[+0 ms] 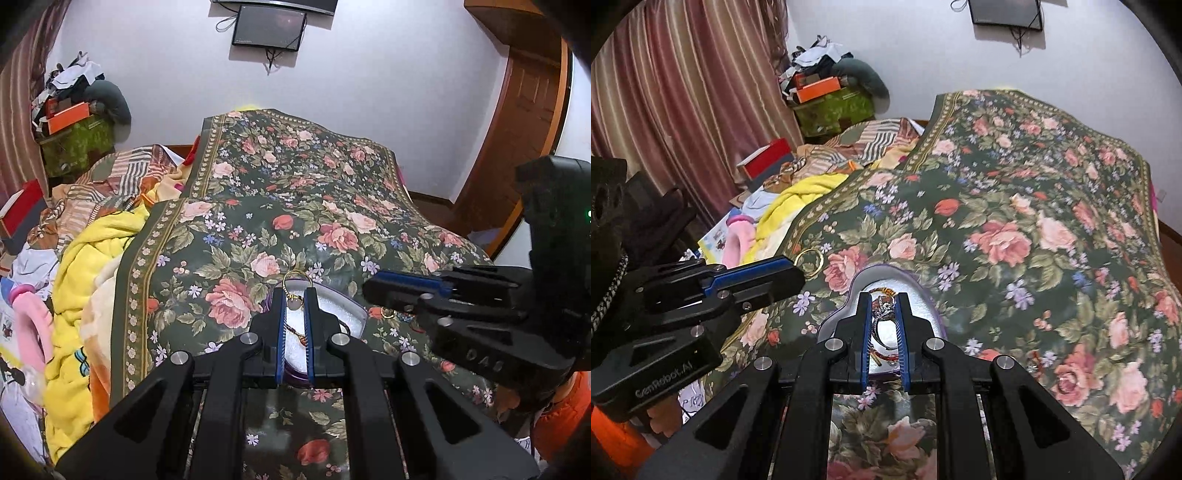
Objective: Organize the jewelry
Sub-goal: 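Lower the gold hoop with the left tool while the right tool lowers the rings into the tin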
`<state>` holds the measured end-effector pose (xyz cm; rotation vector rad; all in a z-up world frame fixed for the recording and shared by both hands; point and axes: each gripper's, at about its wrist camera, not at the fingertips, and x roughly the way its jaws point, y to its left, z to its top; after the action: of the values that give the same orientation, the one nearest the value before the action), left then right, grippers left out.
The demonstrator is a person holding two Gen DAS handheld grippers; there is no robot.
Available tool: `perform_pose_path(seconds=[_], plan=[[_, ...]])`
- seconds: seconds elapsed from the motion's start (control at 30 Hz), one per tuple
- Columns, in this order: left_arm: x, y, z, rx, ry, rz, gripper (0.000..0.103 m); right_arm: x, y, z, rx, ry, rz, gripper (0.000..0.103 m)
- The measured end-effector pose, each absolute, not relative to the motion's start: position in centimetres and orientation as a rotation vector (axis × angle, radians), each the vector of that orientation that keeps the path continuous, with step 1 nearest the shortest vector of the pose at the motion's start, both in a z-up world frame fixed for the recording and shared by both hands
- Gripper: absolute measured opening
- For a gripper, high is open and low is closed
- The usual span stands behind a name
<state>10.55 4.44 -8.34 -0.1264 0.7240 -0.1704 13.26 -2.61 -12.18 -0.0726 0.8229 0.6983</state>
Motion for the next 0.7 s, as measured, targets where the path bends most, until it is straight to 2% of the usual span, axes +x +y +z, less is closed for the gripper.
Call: perform_pose_path(seconds=[0.7], plan=[[12.7, 3.3, -12.1, -0.143, 0.835, -0.231, 0.007, 14.9, -2.6, -15.1, -0.088, 0.91, 0.703, 0.011]])
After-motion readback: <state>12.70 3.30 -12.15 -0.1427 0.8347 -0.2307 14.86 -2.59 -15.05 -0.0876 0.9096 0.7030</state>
